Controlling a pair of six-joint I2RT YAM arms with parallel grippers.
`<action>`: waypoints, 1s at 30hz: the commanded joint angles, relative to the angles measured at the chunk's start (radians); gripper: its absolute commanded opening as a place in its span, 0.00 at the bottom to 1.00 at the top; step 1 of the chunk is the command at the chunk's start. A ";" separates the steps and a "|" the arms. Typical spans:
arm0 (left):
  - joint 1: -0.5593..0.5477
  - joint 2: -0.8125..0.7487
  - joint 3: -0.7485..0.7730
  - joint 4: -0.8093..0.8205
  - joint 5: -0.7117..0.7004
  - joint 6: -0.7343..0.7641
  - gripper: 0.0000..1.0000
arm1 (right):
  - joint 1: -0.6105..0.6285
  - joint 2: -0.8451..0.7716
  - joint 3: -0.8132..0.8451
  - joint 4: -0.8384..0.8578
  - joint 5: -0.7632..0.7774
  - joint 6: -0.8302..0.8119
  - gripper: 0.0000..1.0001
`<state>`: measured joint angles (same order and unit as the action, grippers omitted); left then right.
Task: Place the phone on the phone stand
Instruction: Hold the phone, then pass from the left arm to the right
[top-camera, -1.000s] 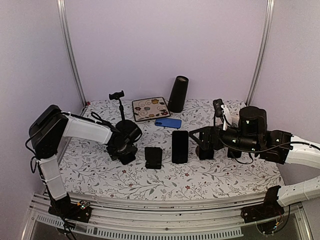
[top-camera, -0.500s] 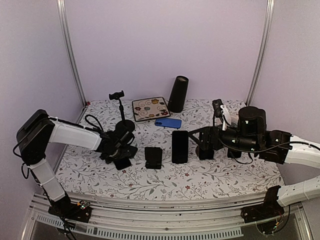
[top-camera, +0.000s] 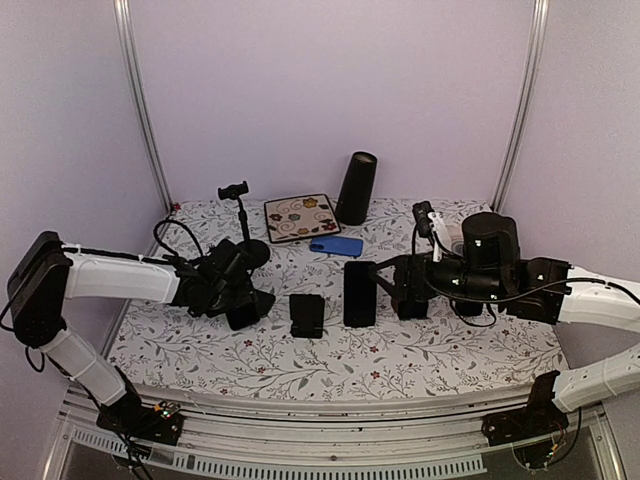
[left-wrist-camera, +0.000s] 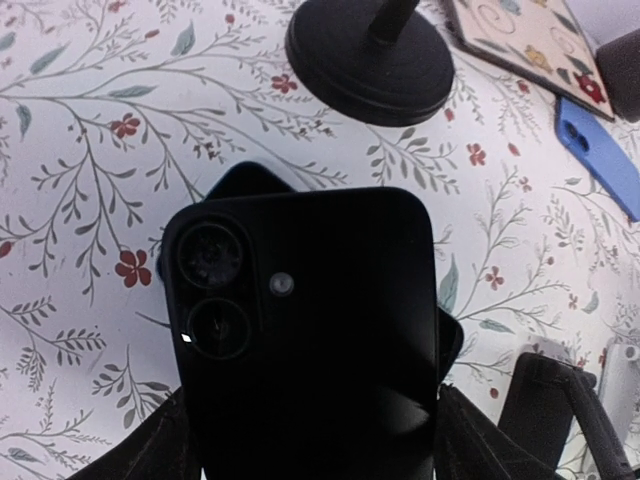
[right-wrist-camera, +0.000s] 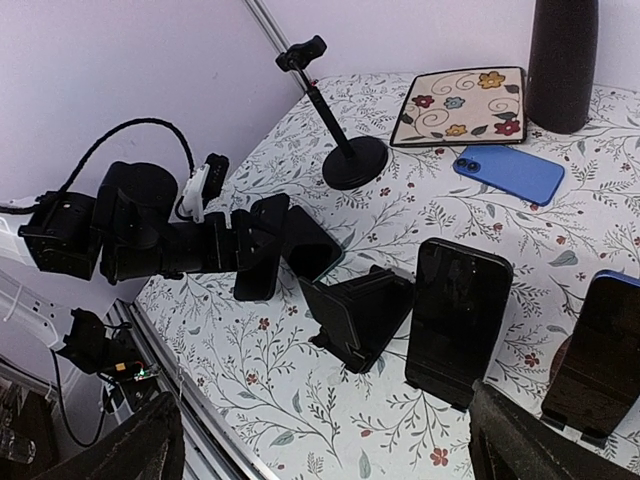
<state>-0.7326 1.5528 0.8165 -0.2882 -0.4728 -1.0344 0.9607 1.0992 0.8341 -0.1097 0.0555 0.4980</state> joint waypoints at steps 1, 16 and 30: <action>-0.020 -0.074 -0.006 0.087 0.010 0.092 0.36 | -0.003 0.024 0.040 0.044 -0.027 0.013 0.99; -0.117 -0.282 -0.051 0.441 0.159 0.428 0.38 | -0.003 0.165 0.136 0.145 -0.139 0.022 0.99; -0.311 -0.226 0.064 0.552 0.184 0.662 0.39 | -0.020 0.283 0.213 0.232 -0.233 0.073 0.99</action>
<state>-0.9890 1.3006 0.8013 0.1810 -0.2916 -0.4599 0.9592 1.3621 1.0115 0.0711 -0.1459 0.5407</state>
